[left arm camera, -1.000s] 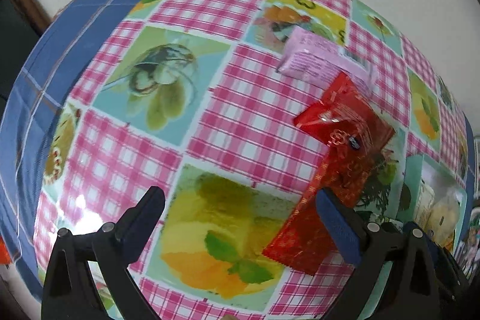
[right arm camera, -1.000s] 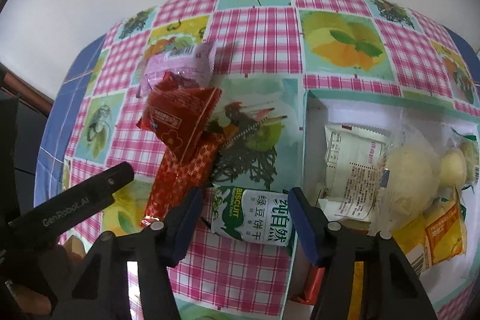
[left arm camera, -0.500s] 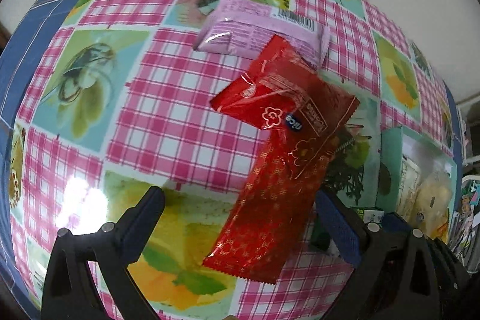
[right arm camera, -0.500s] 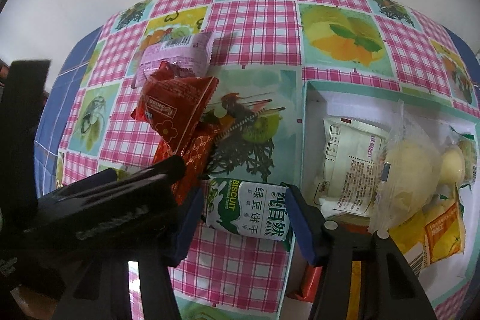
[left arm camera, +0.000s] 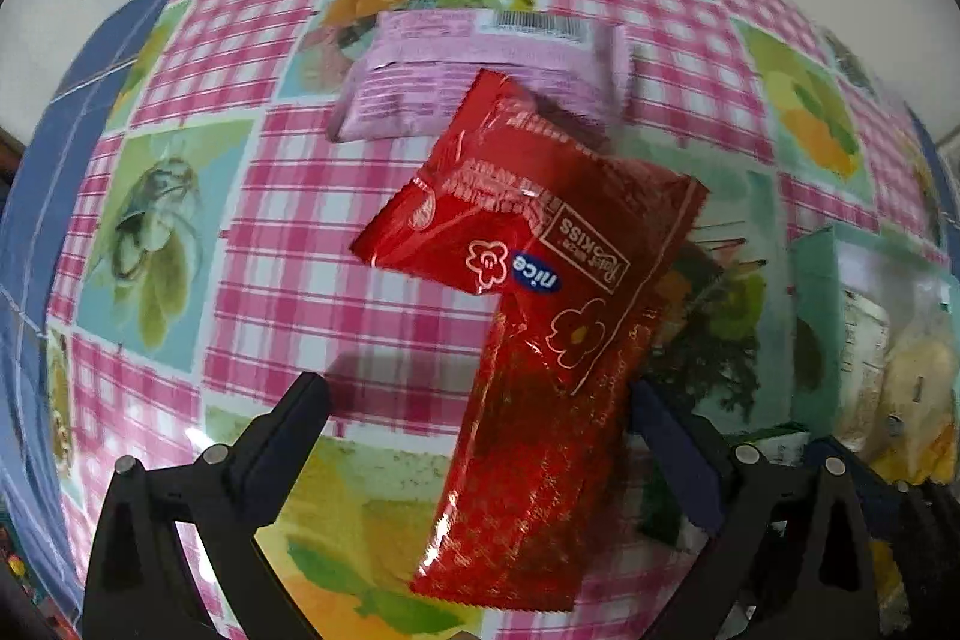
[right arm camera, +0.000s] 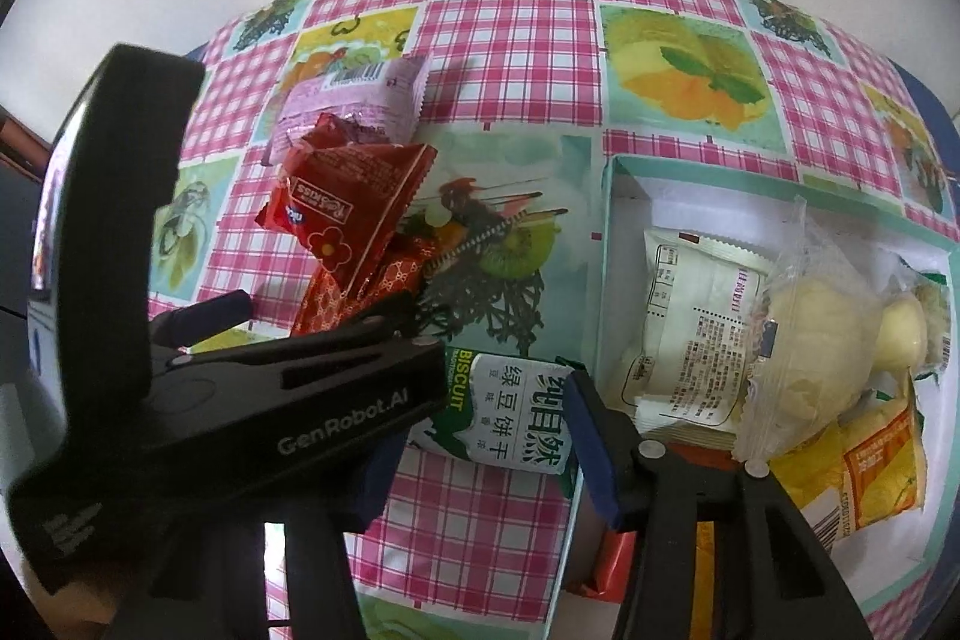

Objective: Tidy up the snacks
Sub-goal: 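Grasp the red gold-patterned pack with the left tool while the right tool grasps the green BISCUIT pack, then carry both packs over the white tray and open both tools to drop them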

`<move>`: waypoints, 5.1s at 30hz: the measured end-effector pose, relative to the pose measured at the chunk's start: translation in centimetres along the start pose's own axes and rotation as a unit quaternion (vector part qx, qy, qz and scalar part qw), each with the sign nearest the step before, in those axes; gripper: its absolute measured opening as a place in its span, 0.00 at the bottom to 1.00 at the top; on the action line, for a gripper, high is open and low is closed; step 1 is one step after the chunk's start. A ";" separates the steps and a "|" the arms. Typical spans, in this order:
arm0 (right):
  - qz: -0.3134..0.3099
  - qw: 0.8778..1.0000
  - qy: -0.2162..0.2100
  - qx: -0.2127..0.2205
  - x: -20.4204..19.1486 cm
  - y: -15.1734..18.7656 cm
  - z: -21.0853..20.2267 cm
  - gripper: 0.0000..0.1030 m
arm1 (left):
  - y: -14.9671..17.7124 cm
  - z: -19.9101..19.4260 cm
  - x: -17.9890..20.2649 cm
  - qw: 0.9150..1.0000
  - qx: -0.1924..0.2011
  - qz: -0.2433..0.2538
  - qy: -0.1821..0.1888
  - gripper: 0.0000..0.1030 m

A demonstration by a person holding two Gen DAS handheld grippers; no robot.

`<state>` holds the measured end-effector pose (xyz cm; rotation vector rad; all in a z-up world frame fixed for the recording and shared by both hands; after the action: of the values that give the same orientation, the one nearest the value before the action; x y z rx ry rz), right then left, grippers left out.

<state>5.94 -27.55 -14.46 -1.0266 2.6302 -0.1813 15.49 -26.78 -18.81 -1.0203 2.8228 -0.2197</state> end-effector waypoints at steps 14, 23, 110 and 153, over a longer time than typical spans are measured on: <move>0.023 1.000 0.013 -0.014 0.1 0.1 -0.1 0.55 | 1.1 -0.2 -4.3 0.997 -0.027 -0.064 -0.024 0.98; 0.029 0.999 0.025 -0.012 -0.3 0.5 0.5 0.58 | 3.9 -0.9 -3.8 0.998 -0.039 -0.057 -0.005 0.97; 0.193 0.977 0.021 0.090 18.2 -4.1 -10.3 0.61 | -0.1 -13.9 5.7 0.986 0.137 0.095 0.008 0.44; 0.169 0.981 0.029 0.085 16.7 -5.5 -9.4 0.65 | -1.0 -11.1 3.2 0.996 0.085 0.028 0.027 0.73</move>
<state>-5.24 -42.92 -8.37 -0.5154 2.7342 -0.3534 11.75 -28.64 -7.96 -0.9112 2.8173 -0.4779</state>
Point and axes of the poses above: each gripper's, at about its wrist camera, not at the fingertips, and z roughly the way its jaws point, x to its right, y to its underside, the point moved 4 cm from there along z, roughly the way its jaws point, and after that the axes turned 15 degrees about z, right-handed, at the moved point
